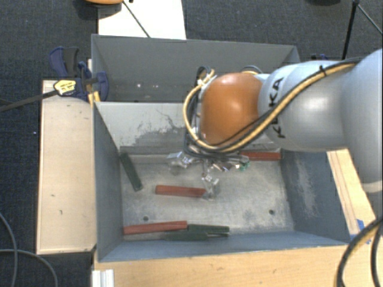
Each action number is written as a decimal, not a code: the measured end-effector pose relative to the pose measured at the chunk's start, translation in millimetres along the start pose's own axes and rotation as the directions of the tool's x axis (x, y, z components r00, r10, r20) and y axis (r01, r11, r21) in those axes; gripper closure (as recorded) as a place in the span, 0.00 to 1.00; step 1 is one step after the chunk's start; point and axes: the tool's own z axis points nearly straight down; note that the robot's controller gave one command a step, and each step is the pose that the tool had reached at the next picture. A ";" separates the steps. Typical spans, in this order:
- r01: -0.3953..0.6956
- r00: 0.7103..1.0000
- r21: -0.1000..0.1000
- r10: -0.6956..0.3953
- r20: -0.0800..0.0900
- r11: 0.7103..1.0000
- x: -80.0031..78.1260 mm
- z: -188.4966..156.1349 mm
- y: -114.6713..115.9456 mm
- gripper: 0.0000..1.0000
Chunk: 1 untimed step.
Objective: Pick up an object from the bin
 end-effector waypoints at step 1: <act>0.159 0.987 -0.005 -0.160 -0.005 0.987 6.9 -58.8 -4.9 0.00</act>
Offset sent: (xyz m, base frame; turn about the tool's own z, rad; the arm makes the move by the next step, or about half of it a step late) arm -0.0246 0.0003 -0.0230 -0.3267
